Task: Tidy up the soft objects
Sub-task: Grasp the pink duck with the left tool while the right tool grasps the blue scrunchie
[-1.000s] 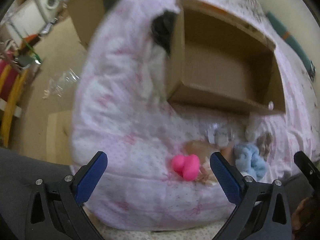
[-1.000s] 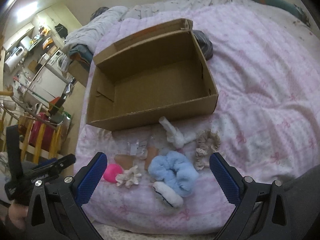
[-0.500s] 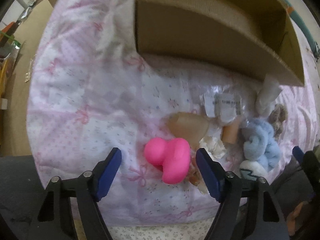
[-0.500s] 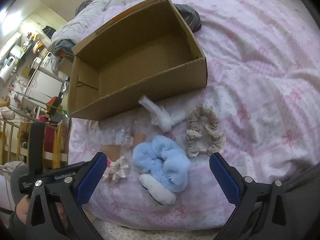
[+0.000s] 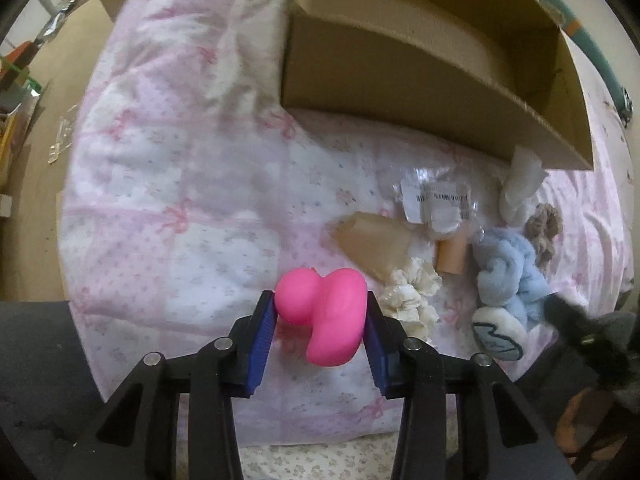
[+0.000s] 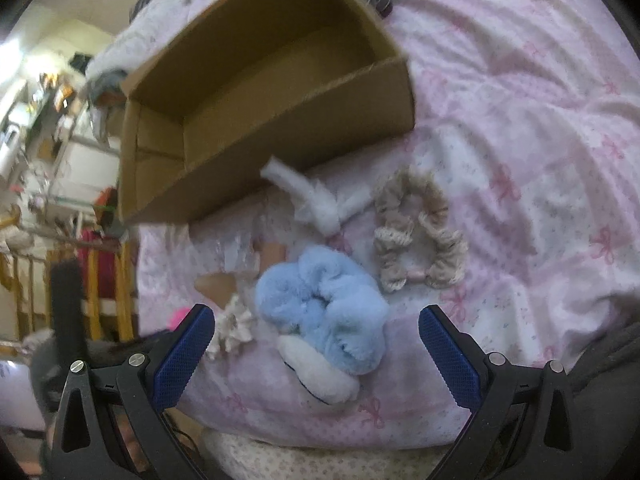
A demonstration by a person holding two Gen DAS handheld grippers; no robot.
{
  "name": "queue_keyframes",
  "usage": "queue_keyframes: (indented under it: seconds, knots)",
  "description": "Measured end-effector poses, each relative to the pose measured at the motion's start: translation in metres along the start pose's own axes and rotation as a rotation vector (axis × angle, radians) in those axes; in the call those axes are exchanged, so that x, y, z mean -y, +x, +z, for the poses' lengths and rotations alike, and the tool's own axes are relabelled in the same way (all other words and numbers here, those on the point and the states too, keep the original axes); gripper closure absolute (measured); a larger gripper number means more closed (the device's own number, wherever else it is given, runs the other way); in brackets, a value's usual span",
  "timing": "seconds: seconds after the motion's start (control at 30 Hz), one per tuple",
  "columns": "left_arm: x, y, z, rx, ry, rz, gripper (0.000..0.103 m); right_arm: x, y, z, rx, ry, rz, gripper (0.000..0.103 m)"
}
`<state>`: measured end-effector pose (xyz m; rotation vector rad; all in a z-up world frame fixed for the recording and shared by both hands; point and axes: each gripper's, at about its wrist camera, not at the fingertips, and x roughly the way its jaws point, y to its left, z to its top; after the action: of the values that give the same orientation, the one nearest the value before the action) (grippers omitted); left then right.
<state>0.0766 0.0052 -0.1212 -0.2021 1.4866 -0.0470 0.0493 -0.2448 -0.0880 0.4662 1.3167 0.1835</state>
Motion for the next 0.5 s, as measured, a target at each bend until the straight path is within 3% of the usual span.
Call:
queue_keyframes:
  seconds: [0.2, 0.33, 0.43, 0.47, 0.5]
  knots:
    - [-0.009, -0.024, -0.008, 0.037, -0.048, 0.029, 0.065, -0.012, 0.034, -0.003, -0.093, -0.038, -0.066, 0.000]
    - [-0.010, -0.034, -0.011, 0.063, -0.047, 0.040, 0.065, -0.020, 0.047, -0.001, -0.074, -0.066, -0.140, 0.000]
    - [-0.014, -0.037, -0.014, 0.059, -0.047, 0.041, 0.065, -0.024, 0.055, 0.000, -0.066, -0.077, -0.131, 0.001]
    - [-0.009, -0.035, -0.011, 0.057, -0.046, 0.043, 0.065, -0.026, 0.058, 0.000, -0.066, -0.078, -0.124, 0.008]
    - [-0.009, -0.033, -0.010, 0.056, -0.044, 0.043, 0.065, -0.028, 0.061, -0.001, -0.069, -0.085, -0.130, 0.022]
